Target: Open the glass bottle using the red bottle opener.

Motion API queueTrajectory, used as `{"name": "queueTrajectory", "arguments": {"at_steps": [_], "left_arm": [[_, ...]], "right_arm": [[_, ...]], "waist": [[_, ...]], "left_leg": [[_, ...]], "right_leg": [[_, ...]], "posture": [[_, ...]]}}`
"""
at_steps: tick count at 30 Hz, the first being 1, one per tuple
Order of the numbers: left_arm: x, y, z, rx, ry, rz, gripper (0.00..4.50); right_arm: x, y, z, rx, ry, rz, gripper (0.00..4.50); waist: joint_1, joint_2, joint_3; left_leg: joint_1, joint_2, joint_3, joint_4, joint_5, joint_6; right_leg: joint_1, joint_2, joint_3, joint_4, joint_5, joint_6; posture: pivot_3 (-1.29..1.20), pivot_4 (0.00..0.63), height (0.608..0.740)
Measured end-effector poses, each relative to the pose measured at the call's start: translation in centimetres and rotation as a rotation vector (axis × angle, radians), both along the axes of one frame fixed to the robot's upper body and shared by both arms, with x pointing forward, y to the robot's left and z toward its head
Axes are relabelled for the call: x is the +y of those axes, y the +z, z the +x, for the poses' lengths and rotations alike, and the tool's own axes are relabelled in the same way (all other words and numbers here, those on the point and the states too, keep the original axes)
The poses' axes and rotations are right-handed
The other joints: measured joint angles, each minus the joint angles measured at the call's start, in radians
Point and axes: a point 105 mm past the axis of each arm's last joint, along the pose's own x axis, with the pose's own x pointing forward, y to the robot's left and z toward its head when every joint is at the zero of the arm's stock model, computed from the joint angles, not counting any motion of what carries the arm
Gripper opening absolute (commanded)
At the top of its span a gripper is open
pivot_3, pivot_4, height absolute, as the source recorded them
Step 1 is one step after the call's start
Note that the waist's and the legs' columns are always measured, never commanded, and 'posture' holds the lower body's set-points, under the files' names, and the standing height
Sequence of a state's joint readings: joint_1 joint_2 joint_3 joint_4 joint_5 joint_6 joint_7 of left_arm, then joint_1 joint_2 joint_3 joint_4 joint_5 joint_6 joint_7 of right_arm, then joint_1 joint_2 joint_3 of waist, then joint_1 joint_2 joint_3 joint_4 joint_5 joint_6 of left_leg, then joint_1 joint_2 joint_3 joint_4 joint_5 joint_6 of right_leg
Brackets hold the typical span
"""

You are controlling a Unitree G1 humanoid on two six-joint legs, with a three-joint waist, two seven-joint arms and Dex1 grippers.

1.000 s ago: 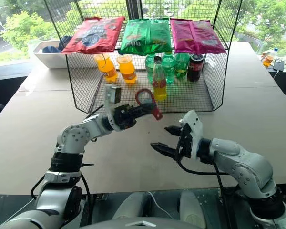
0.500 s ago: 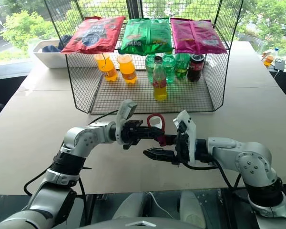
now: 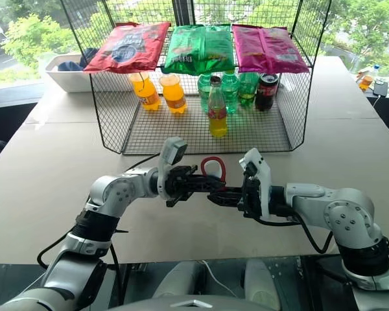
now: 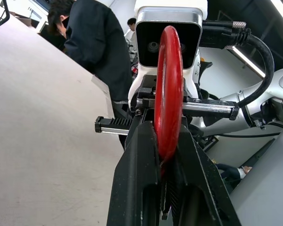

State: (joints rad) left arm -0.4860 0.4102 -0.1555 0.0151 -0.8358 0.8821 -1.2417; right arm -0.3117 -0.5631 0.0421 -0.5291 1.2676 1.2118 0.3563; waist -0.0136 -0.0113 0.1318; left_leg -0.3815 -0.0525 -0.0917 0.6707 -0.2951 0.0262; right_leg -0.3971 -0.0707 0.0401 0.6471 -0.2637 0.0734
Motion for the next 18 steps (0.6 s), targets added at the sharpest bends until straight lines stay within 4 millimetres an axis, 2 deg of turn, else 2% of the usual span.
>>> {"name": "queueTrajectory", "arguments": {"at_steps": [2, 4, 8, 9, 12, 16, 18], "left_arm": [[0.0, 0.0, 0.0, -0.001, 0.001, -0.004, 0.0], [0.0, 0.2, 0.0, 0.023, 0.012, -0.024, 0.78], [0.6, 1.3, 1.3, 0.052, 0.126, -0.074, 2.51], [0.9, 1.4, 1.6, 0.05, 0.151, -0.072, 2.83], [1.9, 1.9, 2.3, 0.054, 0.216, -0.097, 4.29], [2.8, 2.5, 3.3, 0.032, 0.306, -0.126, 4.4], [3.0, 2.8, 4.6, -0.013, 0.399, -0.145, 4.4]], "right_arm": [[0.0, 0.0, 0.0, 0.0, -0.001, 0.003, 0.04], [0.2, 0.1, 0.1, -0.002, -0.006, 0.011, 0.0], [1.0, -1.3, -1.0, 0.054, 0.03, -0.008, 0.0], [1.0, -1.5, -1.1, 0.063, 0.026, -0.012, 0.0], [0.5, -1.9, -1.0, 0.072, -0.012, -0.018, 0.0], [-0.3, -2.3, -0.8, 0.081, -0.081, -0.017, 0.0], [-0.8, -2.7, -0.7, 0.088, -0.131, -0.014, 0.0]], "waist": [[0.0, 0.0, 0.0], [0.0, 0.0, 0.0], [0.0, 0.0, 0.0], [0.0, 0.0, 0.0], [0.0, 0.0, 0.0], [0.004, 0.0, 0.0], [0.007, 0.0, 0.0]], "left_leg": [[0.0, 0.0, 0.0, 0.0, 0.0, 0.0], [0.0, 0.0, 0.0, 0.0, 0.0, 0.0], [0.0, 0.0, -0.001, 0.0, 0.0, 0.0], [0.0, 0.0, -0.001, 0.0, 0.0, 0.0], [0.0, 0.0, 0.0, 0.0, 0.0, 0.0], [0.0, 0.0, 0.0, 0.0, 0.0, 0.0], [0.0, 0.0, 0.0, 0.0, 0.0, 0.0]], "right_leg": [[0.0, 0.0, 0.0, 0.0, 0.0, 0.0], [0.0, 0.0, 0.0, 0.0, 0.0, 0.0], [0.0, 0.0, 0.0, 0.0, 0.0, 0.0], [0.0, 0.0, 0.0, 0.0, 0.0, 0.0], [0.0, 0.0, 0.0, 0.0, 0.0, 0.0], [0.0, 0.0, 0.0, 0.0, 0.0, 0.0], [0.0, 0.0, 0.0, 0.0, 0.0, 0.0]], "posture": [[0.0, 0.15, 0.74], [0.0, 0.15, 0.74], [0.0, 0.15, 0.74], [0.0, 0.15, 0.74], [0.0, 0.15, 0.74], [0.0, 0.15, 0.74], [0.0, 0.15, 0.74]]}}
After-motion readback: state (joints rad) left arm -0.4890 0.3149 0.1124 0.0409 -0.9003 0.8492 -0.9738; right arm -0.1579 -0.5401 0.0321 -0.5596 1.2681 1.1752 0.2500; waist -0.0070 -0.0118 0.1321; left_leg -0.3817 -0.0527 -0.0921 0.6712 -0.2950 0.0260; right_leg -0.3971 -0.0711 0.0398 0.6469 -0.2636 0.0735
